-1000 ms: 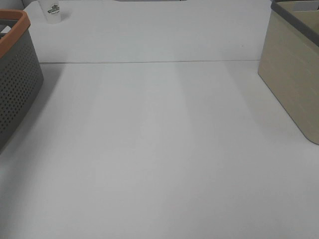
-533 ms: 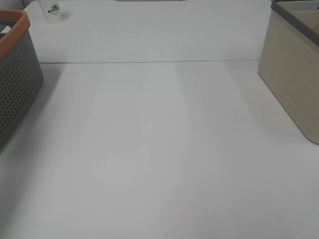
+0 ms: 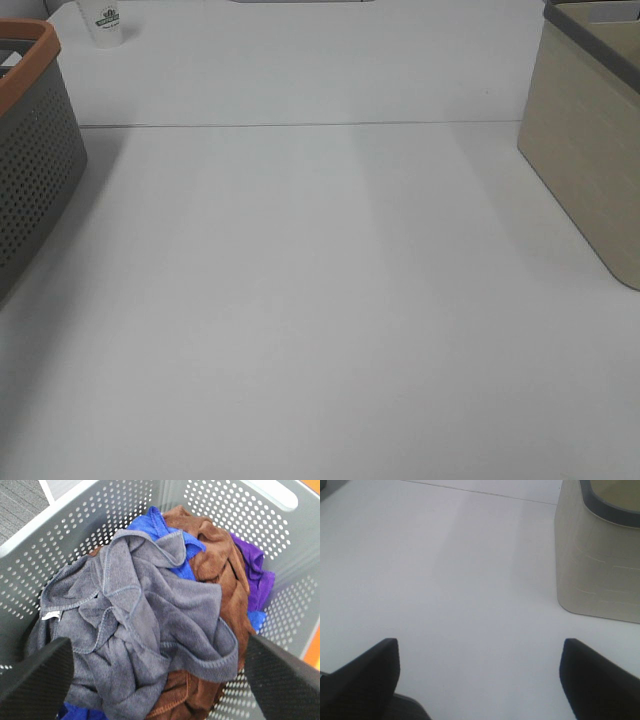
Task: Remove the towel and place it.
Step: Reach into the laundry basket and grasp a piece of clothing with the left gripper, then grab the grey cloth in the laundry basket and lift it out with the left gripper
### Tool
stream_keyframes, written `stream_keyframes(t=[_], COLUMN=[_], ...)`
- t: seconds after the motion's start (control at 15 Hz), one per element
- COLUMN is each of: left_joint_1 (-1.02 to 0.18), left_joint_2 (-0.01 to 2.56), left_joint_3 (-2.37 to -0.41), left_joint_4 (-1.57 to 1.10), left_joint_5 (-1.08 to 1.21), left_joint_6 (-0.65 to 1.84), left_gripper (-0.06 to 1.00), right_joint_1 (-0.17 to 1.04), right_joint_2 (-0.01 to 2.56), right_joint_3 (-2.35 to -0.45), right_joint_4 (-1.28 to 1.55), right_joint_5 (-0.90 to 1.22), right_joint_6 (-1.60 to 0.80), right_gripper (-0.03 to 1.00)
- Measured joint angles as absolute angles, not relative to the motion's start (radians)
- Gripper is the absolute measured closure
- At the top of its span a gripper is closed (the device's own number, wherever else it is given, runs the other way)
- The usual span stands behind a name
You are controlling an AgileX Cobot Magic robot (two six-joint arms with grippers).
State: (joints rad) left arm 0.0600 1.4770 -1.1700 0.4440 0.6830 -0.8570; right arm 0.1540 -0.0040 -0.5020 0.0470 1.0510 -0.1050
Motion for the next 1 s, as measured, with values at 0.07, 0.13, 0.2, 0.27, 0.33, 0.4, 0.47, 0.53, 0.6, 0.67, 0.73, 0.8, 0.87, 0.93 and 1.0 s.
stream_keyframes(t=[0.07,0.13,0.2,0.27,0.33,0.4,0.47,0.53,0.6,0.67,0.73,0.8,0.87,0.93,1.0], left_joint_1=[0.088,0.121,0.147,0.168,0.178,0.178,0.178,0.178,0.178,0.178,0.178,0.178,0.178,0.178,0.178], left_joint_2=[1.493,1.507,1.519,1.529,1.555,1.576,1.601,1.629,1.645,1.675,1.7,1.722,1.742,1.754,1.762], left_joint_3=[-1.17,-1.17,-1.17,-1.17,-1.17,-1.17,-1.17,-1.17,-1.17,-1.17,-1.17,-1.17,-1.17,-1.17,-1.17], left_joint_4=[0.442,0.442,0.436,0.424,0.412,0.4,0.383,0.361,0.353,0.335,0.324,0.318,0.313,0.312,0.312], left_joint_5=[0.667,0.657,0.653,0.639,0.588,0.563,0.541,0.526,0.52,0.514,0.5,0.493,0.479,0.469,0.467], left_joint_6=[-0.864,-0.865,-0.854,-0.833,-0.809,-0.807,-0.807,-0.804,-0.803,-0.803,-0.802,-0.799,-0.799,-0.799,-0.799], left_gripper=[0.08,0.08,0.09,0.1,0.1,0.1,0.1,0.1,0.1,0.1,0.11,0.12,0.13,0.16,0.21], right_joint_1=[0.154,0.154,0.154,0.154,0.154,0.154,0.154,0.154,0.154,0.154,0.154,0.154,0.154,0.154,0.154], right_joint_2=[-0.004,-0.004,-0.004,-0.004,-0.004,-0.004,-0.004,-0.004,-0.004,-0.004,-0.004,-0.004,-0.004,-0.004,-0.004], right_joint_3=[-0.502,-0.502,-0.502,-0.502,-0.502,-0.502,-0.502,-0.502,-0.502,-0.502,-0.502,-0.502,-0.502,-0.502,-0.502], right_joint_4=[0.047,0.047,0.047,0.047,0.047,0.047,0.047,0.047,0.047,0.047,0.047,0.047,0.047,0.047,0.047], right_joint_5=[1.051,1.051,1.051,1.051,1.051,1.051,1.051,1.051,1.051,1.051,1.051,1.051,1.051,1.051,1.051], right_joint_6=[-0.105,-0.105,-0.105,-0.105,-0.105,-0.105,-0.105,-0.105,-0.105,-0.105,-0.105,-0.105,-0.104,-0.104,-0.104], right_gripper=[0.12,0.12,0.12,0.12,0.12,0.12,0.12,0.12,0.12,0.12,0.12,0.12,0.12,0.12,0.12])
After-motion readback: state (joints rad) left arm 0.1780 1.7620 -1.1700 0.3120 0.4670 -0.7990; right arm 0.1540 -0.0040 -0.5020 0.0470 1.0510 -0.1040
